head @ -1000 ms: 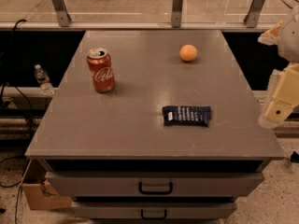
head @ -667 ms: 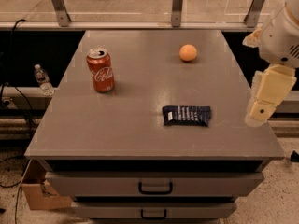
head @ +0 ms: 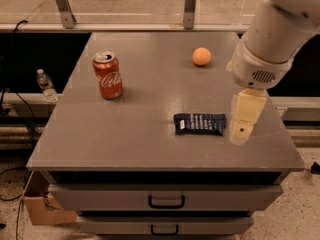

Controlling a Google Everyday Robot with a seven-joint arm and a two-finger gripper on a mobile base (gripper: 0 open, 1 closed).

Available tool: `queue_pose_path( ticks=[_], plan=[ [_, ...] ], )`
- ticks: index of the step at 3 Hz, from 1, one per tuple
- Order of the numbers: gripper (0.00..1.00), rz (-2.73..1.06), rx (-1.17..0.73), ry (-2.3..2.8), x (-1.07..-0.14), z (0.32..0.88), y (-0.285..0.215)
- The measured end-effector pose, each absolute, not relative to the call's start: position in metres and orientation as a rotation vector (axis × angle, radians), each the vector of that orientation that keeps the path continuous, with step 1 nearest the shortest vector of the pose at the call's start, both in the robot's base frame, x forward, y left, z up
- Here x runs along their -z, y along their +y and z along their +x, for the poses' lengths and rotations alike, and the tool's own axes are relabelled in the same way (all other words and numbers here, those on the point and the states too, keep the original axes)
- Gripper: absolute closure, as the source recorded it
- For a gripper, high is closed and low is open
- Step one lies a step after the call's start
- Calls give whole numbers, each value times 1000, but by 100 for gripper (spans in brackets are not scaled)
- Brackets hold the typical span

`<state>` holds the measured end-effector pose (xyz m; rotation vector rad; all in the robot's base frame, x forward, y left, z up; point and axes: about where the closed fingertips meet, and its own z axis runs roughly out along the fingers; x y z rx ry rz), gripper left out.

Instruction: Move rxbar blueberry near coke can

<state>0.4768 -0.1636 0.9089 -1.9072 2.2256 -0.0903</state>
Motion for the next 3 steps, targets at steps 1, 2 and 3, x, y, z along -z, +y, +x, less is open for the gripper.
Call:
queue_pose_path(
  ticks=[1, 2, 3],
  plan=[
    [0, -1922, 8, 2212, -877, 483, -155],
    [0, -1914, -60, 2191, -852, 489, -147],
    [0, -1928, -138, 2157, -826, 499, -136]
  ],
)
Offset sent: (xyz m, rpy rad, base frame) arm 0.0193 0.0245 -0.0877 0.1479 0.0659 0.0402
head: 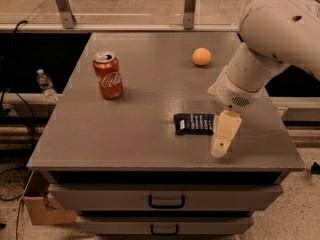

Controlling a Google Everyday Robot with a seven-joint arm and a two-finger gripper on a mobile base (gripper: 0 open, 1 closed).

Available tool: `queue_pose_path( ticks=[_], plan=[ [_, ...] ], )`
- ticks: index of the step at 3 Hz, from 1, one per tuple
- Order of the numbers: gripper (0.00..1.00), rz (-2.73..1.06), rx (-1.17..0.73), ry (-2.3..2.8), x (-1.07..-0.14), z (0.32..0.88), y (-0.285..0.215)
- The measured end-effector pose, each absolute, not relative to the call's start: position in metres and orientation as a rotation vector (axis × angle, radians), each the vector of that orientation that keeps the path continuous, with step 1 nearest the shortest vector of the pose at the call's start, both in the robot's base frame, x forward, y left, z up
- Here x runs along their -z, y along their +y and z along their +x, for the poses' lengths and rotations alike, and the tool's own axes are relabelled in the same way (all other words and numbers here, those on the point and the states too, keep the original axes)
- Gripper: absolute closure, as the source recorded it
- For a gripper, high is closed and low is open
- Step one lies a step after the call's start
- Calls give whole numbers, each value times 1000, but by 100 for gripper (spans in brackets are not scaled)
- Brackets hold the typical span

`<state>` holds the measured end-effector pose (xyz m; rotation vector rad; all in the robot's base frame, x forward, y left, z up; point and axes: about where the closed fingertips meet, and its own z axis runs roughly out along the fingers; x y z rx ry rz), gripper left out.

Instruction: Move rxbar blueberry near coke can

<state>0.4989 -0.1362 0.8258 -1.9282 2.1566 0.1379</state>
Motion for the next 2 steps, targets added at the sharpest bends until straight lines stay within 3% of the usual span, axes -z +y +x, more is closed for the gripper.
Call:
queue_pose_path(
  ticks=[1, 2],
  plan=[
    [0, -1930, -140, 2155, -825, 499, -136],
    [18, -1951, -161, 2132, -823, 505, -132]
  ],
)
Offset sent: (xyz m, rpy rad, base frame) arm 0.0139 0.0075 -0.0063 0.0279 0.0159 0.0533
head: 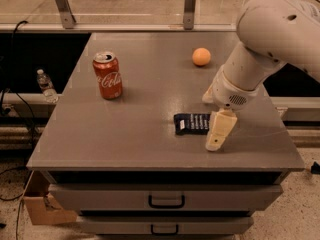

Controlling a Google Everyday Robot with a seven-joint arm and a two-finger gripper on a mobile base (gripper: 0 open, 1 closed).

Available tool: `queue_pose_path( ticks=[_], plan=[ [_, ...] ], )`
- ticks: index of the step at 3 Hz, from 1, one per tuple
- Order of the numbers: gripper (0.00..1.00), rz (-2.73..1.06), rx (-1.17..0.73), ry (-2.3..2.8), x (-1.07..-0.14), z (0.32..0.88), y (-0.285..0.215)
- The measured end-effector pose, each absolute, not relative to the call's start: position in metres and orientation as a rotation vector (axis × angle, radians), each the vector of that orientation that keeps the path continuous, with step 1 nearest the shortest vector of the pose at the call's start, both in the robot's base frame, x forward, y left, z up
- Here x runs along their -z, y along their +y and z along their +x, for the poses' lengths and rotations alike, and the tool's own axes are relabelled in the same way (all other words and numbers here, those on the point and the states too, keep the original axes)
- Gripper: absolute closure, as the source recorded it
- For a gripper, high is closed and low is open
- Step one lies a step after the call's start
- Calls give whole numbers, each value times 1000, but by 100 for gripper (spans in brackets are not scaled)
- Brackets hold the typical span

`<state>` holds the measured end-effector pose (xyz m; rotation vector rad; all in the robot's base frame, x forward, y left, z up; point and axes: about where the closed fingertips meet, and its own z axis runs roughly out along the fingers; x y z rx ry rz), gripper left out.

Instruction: Move rxbar blueberry near coke can

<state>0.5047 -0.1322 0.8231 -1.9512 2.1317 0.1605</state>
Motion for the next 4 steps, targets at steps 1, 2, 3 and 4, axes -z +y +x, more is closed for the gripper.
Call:
queue_pose_path(
  ticks=[1, 2, 3, 4],
  plan=[
    [41, -1966, -170, 2107, -825, 508, -128],
    [64, -1982, -155, 2075, -836, 508, -121],
    [88, -1993, -148, 2039, -846, 506, -114],
    [100, -1972, -103, 2003, -868, 505, -116]
  ],
)
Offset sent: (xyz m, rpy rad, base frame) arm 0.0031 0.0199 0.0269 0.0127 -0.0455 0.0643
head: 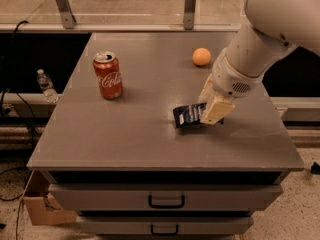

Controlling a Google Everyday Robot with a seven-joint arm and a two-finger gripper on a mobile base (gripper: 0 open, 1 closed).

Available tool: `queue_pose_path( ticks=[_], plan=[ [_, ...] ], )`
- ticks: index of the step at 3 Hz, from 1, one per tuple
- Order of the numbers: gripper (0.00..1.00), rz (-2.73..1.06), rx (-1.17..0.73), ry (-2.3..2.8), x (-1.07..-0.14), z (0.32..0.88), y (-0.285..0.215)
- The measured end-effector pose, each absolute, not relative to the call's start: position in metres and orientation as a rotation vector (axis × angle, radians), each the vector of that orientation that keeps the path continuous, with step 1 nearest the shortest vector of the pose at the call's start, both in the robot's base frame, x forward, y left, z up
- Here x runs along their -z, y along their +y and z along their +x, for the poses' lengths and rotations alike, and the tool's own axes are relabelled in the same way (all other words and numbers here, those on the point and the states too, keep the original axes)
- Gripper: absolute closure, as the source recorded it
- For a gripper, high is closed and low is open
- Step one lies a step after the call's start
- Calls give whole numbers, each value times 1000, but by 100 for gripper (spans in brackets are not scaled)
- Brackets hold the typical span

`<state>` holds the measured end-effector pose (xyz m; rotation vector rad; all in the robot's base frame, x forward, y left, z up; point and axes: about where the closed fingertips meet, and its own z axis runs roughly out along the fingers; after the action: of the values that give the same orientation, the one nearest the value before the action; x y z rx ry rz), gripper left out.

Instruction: Move rxbar blueberry near coke can

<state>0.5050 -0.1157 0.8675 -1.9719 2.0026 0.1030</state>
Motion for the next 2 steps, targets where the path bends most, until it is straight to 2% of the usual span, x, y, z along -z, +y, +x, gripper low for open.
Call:
queue_pose_path(
  ticks=[1, 2],
  plan=[
    [100, -1916, -31, 1974, -906, 507, -127],
    [100, -1916, -32, 1973, -906, 507, -126]
  ],
)
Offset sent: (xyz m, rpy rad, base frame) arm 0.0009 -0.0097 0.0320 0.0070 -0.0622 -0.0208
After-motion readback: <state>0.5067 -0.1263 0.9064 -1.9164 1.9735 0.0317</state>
